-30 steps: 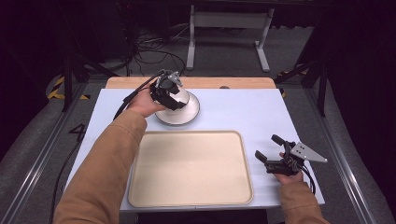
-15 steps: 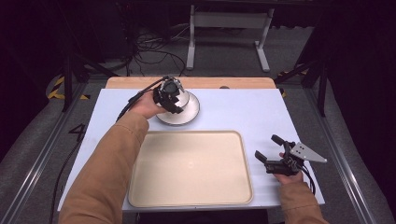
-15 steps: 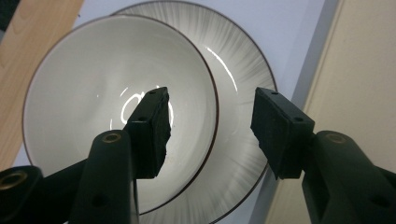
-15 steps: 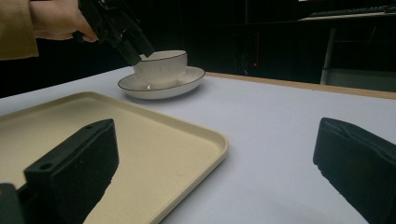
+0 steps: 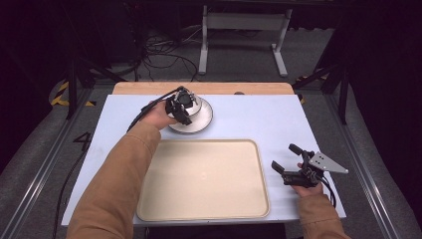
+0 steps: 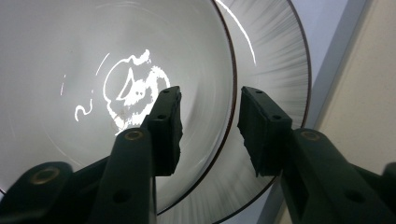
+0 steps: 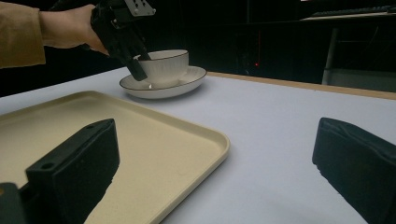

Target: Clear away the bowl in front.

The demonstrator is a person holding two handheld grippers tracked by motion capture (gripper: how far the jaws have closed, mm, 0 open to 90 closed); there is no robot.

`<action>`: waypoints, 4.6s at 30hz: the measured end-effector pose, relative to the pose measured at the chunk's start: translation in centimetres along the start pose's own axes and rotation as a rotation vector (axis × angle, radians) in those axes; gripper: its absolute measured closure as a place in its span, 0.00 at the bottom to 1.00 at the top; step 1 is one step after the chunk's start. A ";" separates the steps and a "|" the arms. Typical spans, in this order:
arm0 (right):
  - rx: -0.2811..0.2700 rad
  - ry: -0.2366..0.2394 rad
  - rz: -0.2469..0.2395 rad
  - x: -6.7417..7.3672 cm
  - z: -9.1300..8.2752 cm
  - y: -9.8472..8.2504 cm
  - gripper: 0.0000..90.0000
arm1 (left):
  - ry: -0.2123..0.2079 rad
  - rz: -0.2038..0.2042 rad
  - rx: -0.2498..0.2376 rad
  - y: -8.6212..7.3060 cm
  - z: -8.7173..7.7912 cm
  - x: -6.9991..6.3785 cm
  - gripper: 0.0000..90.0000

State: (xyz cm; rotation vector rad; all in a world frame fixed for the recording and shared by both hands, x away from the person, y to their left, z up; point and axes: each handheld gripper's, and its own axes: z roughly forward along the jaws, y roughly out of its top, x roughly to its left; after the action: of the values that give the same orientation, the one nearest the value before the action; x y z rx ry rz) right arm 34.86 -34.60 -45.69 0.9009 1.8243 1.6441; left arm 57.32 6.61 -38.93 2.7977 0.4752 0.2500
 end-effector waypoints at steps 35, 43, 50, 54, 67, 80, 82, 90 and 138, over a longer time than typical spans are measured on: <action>0.004 0.008 -0.003 0.0 0.0 0.0 0.02 | 0.041 0.103 0.052 1.4 -0.9 -1.4 0.93; 0.004 0.007 -0.003 0.0 0.0 0.0 0.02 | 0.048 0.121 0.054 1.7 -3.3 -2.0 0.93; 0.003 0.006 -0.001 -0.1 0.0 0.0 0.02 | 0.040 0.147 0.058 1.7 -5.4 -2.9 0.93; 0.007 0.007 -0.002 -0.1 0.1 0.0 0.02 | 0.032 0.171 0.063 1.8 -6.5 -3.8 0.93; 0.012 0.009 0.003 -0.1 0.1 0.0 0.02 | 0.019 0.235 0.070 1.6 -9.4 -6.2 0.93; 0.015 0.013 0.002 -0.1 0.1 0.1 0.02 | 0.013 0.311 0.052 1.5 -11.8 -9.3 0.93; 0.015 0.013 0.001 -0.1 0.1 0.1 0.02 | 0.012 0.324 0.053 1.5 -12.1 -10.0 0.93; 0.016 0.014 0.002 -0.1 0.1 0.1 0.02 | 0.023 0.379 0.048 1.7 -13.3 -12.8 0.93; 0.020 0.018 -0.001 -0.1 0.2 0.1 0.03 | -0.037 0.558 0.018 -0.5 -13.4 -22.1 0.93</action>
State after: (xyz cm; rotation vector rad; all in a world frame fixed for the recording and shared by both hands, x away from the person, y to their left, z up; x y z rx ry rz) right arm 35.05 -34.54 -45.65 0.8965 1.8564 1.6407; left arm 33.72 2.84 -29.17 2.8856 -0.3251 0.3073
